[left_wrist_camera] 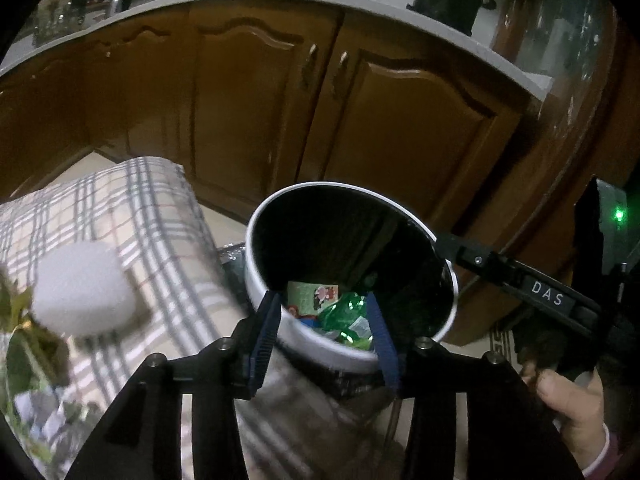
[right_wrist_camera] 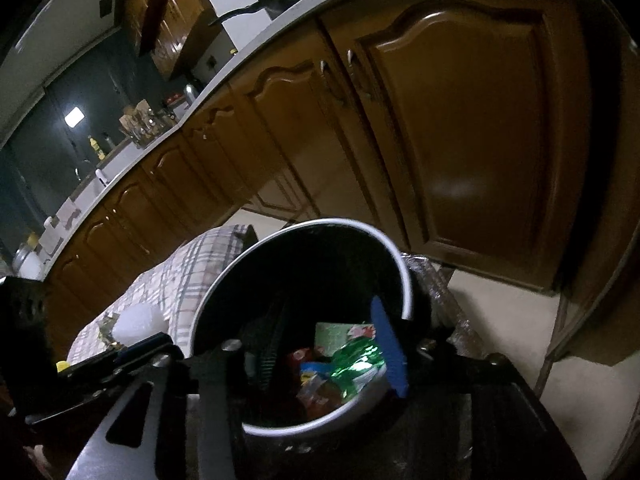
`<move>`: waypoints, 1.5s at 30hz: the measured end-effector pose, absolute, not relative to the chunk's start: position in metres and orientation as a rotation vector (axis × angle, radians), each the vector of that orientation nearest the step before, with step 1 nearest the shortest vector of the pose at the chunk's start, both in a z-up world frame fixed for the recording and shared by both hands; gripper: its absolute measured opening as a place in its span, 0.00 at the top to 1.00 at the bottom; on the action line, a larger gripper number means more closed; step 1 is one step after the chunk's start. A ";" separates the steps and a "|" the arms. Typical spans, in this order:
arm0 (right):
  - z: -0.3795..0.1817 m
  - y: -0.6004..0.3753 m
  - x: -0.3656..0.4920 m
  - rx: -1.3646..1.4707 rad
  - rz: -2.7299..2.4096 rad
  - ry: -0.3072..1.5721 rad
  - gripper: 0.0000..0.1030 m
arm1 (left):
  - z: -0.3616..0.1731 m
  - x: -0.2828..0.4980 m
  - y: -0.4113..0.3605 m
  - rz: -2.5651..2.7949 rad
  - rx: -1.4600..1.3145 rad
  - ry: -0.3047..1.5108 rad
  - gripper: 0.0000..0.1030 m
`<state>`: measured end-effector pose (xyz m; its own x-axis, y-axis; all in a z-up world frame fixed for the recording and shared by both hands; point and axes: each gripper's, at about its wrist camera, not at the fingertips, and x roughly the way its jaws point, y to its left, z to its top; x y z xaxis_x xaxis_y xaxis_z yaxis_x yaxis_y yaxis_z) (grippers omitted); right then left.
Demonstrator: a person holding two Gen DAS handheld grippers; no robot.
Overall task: Collect trash
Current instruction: 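Carry the wrapper and can over the black bin and open both tools, then move both tools back over the remaining trash on the table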
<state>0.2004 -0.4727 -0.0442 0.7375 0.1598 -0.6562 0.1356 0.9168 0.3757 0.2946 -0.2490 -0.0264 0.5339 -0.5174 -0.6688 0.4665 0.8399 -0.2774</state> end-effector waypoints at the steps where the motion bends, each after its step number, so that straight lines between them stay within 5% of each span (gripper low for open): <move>1: -0.044 -0.469 0.197 0.422 0.020 0.745 0.44 | -0.025 0.289 -0.245 -0.585 -0.069 0.813 0.55; 6: -0.042 -0.445 0.183 0.419 0.060 0.740 0.24 | -0.020 0.256 -0.210 -0.565 -0.085 0.774 0.50; 24: -0.050 -0.329 0.156 0.404 0.232 0.806 0.24 | -0.011 0.181 -0.056 -0.396 -0.210 0.758 0.50; 45: -0.063 -0.223 0.177 0.303 0.377 0.866 0.25 | -0.025 0.190 0.027 -0.188 -0.269 0.794 0.50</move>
<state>0.1774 -0.2231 -0.0627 0.5898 0.4385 -0.6781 -0.1971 0.8925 0.4058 0.1904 0.0267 -0.0247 0.6871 -0.2663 -0.6760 0.0654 0.9493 -0.3075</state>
